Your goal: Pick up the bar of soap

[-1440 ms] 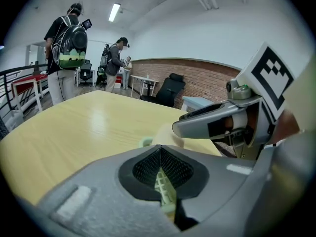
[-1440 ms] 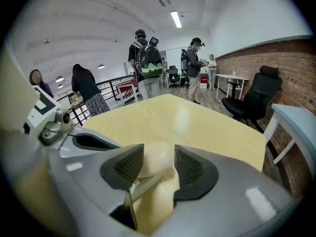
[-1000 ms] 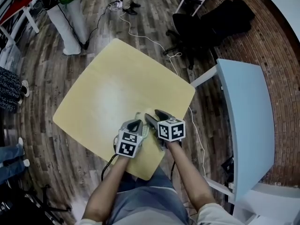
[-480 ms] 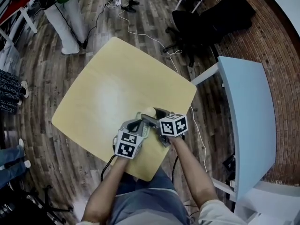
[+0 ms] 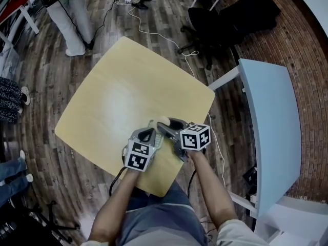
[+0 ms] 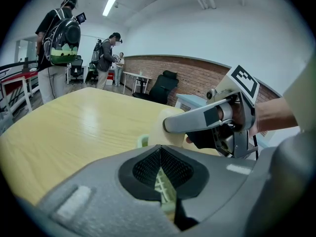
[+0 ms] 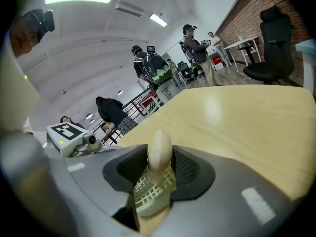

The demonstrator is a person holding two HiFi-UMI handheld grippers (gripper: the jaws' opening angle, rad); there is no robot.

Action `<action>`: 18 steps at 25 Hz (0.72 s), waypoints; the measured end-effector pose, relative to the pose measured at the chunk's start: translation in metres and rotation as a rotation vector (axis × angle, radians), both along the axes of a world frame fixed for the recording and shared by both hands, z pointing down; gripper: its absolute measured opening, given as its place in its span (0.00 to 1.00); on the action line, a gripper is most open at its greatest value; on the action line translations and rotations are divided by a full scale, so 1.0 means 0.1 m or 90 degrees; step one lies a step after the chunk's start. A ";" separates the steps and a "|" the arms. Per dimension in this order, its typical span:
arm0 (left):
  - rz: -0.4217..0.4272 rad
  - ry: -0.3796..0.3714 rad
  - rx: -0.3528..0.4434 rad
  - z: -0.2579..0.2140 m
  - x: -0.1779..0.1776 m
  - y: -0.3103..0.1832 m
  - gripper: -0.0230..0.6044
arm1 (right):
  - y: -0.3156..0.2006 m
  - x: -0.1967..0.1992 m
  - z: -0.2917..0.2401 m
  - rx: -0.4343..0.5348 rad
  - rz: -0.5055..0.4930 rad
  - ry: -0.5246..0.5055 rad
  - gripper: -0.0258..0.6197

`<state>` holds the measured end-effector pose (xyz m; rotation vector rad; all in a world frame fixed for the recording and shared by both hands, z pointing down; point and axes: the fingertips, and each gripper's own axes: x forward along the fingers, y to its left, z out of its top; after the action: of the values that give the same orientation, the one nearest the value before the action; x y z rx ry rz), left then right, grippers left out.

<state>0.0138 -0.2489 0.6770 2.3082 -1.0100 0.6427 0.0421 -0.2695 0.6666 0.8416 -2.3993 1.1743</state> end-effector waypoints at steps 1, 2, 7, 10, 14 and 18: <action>0.000 0.000 0.000 0.00 0.00 0.00 0.04 | 0.00 -0.02 0.00 -0.001 -0.004 -0.001 0.27; 0.000 0.001 0.000 0.00 0.00 -0.01 0.04 | 0.01 -0.04 0.00 -0.001 -0.008 -0.001 0.26; -0.002 0.005 0.000 0.02 0.00 -0.02 0.04 | -0.01 -0.13 0.02 0.009 -0.008 -0.001 0.23; -0.005 0.009 -0.003 0.03 -0.01 -0.02 0.04 | -0.02 -0.15 0.02 0.007 0.006 -0.016 0.22; -0.027 0.043 -0.025 0.01 -0.02 -0.03 0.04 | -0.02 -0.15 0.02 -0.008 0.019 -0.029 0.22; -0.023 0.042 -0.018 0.02 -0.05 -0.04 0.04 | 0.00 -0.15 0.02 -0.031 0.032 -0.047 0.22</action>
<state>0.0090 -0.2527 0.6788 2.2663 -1.0045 0.5583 0.0272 -0.2694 0.6684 0.8612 -2.4106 1.2989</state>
